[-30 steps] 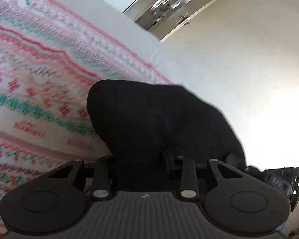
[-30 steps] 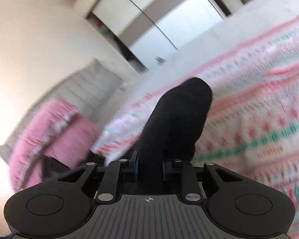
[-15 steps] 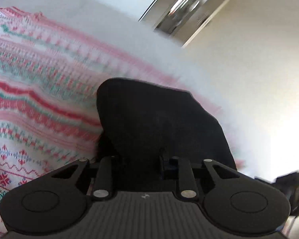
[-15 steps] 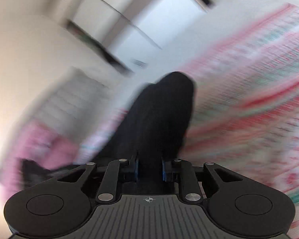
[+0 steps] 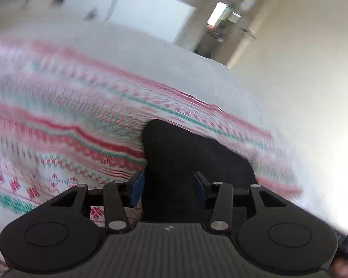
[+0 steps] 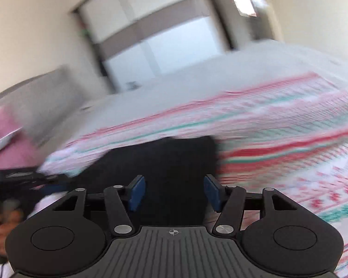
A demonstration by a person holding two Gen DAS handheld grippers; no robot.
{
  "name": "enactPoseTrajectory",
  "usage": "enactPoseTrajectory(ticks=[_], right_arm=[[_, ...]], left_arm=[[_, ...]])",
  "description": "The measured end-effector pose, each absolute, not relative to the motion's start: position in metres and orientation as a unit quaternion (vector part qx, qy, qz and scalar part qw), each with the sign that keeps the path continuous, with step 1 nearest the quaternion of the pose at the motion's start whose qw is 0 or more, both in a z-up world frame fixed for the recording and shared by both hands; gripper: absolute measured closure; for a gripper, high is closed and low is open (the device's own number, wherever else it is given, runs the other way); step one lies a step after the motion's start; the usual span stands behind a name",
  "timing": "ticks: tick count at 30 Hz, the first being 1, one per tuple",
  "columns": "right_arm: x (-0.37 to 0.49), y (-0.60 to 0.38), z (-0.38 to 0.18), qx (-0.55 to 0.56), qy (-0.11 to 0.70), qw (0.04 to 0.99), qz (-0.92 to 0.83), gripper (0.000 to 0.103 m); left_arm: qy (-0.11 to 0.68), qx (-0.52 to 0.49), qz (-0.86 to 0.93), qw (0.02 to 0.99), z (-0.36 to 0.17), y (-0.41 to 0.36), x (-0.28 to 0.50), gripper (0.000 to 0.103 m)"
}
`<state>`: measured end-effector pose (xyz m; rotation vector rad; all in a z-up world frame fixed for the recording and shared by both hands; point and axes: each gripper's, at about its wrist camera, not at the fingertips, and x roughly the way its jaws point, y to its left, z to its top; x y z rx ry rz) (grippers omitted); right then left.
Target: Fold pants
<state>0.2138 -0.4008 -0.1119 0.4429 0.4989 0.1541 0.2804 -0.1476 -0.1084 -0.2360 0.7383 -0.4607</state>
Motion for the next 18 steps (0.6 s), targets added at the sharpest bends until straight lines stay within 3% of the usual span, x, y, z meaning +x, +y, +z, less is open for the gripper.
enactPoseTrajectory(ticks=[3,6,9,15,17,18], right_arm=[[0.215,-0.374,-0.122,0.218,0.302,0.92,0.12,0.051],[0.211,-0.348,-0.144,0.135,0.336,0.927,0.096,0.052],[0.2,-0.335,-0.146,0.085,0.322,0.939,0.079,0.052],[0.217,-0.318,-0.133,0.054,0.358,0.931,0.041,0.05],[0.206,-0.321,-0.108,0.069,0.369,0.927,0.014,0.047],[0.191,-0.321,-0.092,0.075,0.351,0.933,0.012,0.04]], left_arm=[[0.338,-0.014,-0.251,0.907,-0.108,-0.18,0.256,0.055],[0.357,0.084,-0.241,0.899,-0.131,-0.204,0.25,0.055],[0.373,0.065,-0.242,0.893,-0.15,-0.194,0.258,0.054],[0.419,0.047,-0.21,0.882,-0.127,-0.196,0.267,0.053],[0.414,0.034,-0.192,0.889,-0.099,-0.19,0.248,0.044],[0.406,0.031,-0.184,0.895,-0.088,-0.188,0.241,0.029]])
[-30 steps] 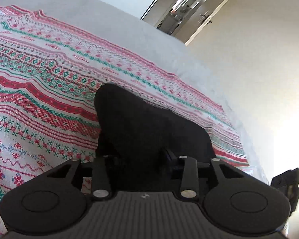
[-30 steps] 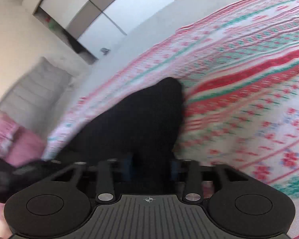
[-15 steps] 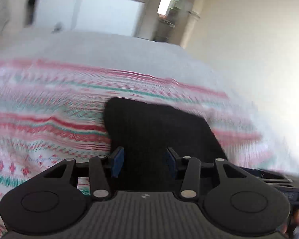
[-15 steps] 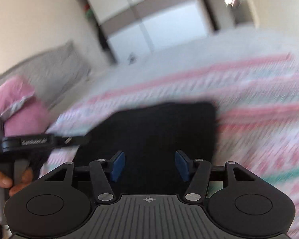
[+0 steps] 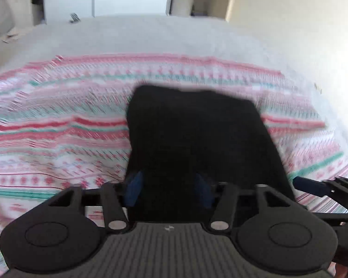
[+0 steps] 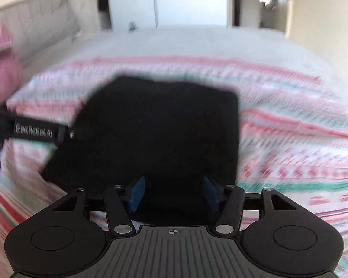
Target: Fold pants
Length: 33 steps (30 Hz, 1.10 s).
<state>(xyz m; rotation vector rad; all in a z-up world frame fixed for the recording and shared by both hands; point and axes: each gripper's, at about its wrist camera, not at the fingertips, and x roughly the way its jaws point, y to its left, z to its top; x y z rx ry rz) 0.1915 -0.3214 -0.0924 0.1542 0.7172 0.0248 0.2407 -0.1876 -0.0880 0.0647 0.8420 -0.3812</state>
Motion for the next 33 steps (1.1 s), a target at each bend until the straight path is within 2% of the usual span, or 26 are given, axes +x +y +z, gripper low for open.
enactPoseTrajectory(ticks=[1,2,3,4,8,11,14,20,25,29,33], right_arm=[[0.179,-0.322,-0.074,0.09,0.331,0.939,0.017,0.034],[0.168,-0.322,-0.057,0.106,0.316,0.943,0.022,0.021],[0.156,-0.321,-0.04,0.117,0.299,0.947,0.022,0.012],[0.142,-0.318,-0.021,0.121,0.281,0.952,0.015,0.01],[0.094,-0.309,0.038,0.138,0.244,0.959,-0.038,0.0],[0.067,-0.306,0.063,0.162,0.232,0.957,-0.067,0.0],[0.053,-0.292,0.078,0.16,0.237,0.954,-0.086,0.0],[0.068,-0.262,0.078,0.152,0.257,0.947,-0.12,0.0],[0.089,-0.261,0.046,0.149,0.243,0.952,-0.11,0.0],[0.071,-0.275,-0.008,0.126,0.208,0.965,-0.102,0.0],[0.066,-0.297,-0.031,0.138,0.246,0.95,-0.137,0.0]], left_arm=[[0.39,0.032,-0.169,0.905,-0.072,-0.185,0.229,0.017],[0.369,0.037,-0.152,0.916,-0.054,-0.182,0.216,0.013],[0.35,0.039,-0.14,0.925,-0.037,-0.179,0.202,0.006],[0.33,0.037,-0.133,0.934,-0.02,-0.175,0.187,0.0],[0.279,-0.015,-0.13,0.951,0.03,-0.149,0.136,0.0],[0.276,-0.029,-0.127,0.952,0.03,-0.138,0.113,0.0],[0.3,0.012,-0.152,0.942,0.013,-0.139,0.112,0.0],[0.306,0.019,-0.131,0.943,-0.027,-0.128,0.116,0.0],[0.28,0.069,-0.083,0.954,-0.035,-0.129,0.109,0.0],[0.282,0.096,-0.08,0.951,-0.05,-0.137,0.112,0.0],[0.308,0.099,-0.09,0.942,-0.067,-0.146,0.113,0.0]])
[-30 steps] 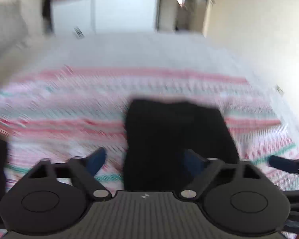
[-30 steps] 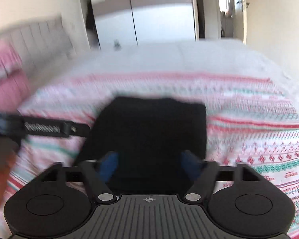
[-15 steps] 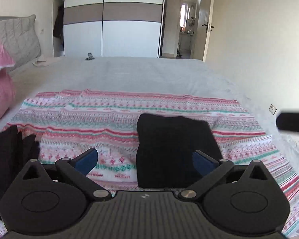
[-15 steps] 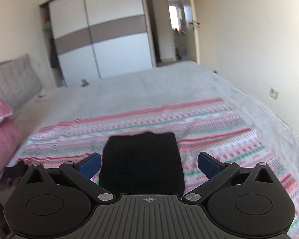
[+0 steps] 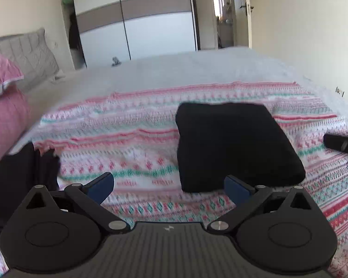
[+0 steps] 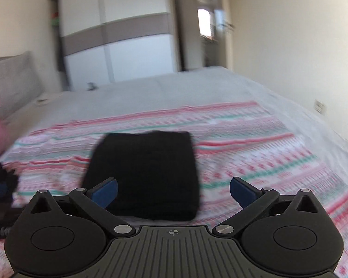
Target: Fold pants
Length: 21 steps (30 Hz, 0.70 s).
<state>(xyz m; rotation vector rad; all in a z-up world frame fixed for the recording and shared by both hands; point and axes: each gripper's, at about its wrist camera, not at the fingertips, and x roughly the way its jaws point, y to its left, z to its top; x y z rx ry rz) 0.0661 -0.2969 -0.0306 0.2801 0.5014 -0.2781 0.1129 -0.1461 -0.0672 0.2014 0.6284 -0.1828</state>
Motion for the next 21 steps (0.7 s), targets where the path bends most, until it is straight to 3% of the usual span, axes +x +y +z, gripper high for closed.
enactPoseTrajectory(ticks=[4,10,21], right_arm=[[0.057,-0.296,-0.024,0.146,0.231,0.956,-0.108,0.0],[0.065,-0.266,-0.033,0.041,0.269,0.956,-0.112,0.0],[0.066,-0.268,-0.041,0.057,0.311,0.943,-0.108,0.0]], left_arm=[[0.306,0.084,-0.098,0.943,-0.067,-0.151,0.107,0.0],[0.292,0.096,-0.085,0.948,-0.064,-0.153,0.101,0.0],[0.303,0.081,-0.105,0.944,-0.066,-0.15,0.1,0.0]])
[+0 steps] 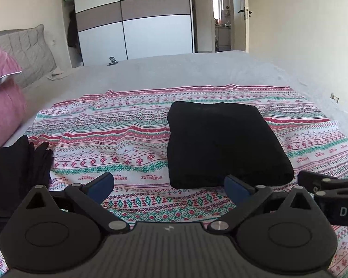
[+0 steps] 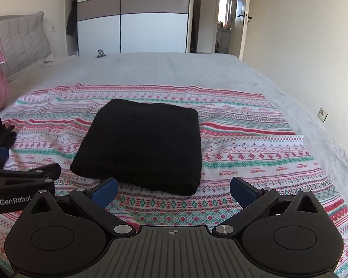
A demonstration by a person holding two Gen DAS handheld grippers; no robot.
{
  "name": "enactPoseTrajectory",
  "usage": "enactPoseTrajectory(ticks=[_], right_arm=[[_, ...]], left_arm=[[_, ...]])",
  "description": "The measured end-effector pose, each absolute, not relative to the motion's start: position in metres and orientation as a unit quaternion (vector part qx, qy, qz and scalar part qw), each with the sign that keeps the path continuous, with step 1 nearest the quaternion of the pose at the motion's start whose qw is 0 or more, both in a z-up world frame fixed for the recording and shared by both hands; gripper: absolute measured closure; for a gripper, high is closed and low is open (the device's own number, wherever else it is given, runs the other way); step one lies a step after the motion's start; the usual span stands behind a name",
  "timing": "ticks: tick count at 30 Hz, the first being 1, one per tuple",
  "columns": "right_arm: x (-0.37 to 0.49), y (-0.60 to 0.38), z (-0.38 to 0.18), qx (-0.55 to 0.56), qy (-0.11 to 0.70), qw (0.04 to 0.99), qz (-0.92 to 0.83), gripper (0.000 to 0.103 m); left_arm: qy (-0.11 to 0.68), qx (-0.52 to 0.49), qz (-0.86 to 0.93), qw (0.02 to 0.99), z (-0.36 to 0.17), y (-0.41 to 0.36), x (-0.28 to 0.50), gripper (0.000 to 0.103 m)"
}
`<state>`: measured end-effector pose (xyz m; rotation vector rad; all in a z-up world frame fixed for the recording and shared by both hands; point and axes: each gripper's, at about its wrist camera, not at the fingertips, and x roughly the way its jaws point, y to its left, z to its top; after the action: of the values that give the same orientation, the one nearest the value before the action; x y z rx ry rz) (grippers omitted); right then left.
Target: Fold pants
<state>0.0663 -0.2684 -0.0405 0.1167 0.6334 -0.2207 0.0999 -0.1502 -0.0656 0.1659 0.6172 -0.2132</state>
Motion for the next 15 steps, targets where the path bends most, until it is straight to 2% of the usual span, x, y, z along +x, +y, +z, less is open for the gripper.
enactPoseTrajectory(ticks=[15], right_arm=[[0.0754,-0.269,-0.0483,0.086,0.322,0.937,-0.106,0.0]], left_arm=[[0.324,0.078,-0.106,0.937,-0.0731,-0.1478,0.1068,0.0]])
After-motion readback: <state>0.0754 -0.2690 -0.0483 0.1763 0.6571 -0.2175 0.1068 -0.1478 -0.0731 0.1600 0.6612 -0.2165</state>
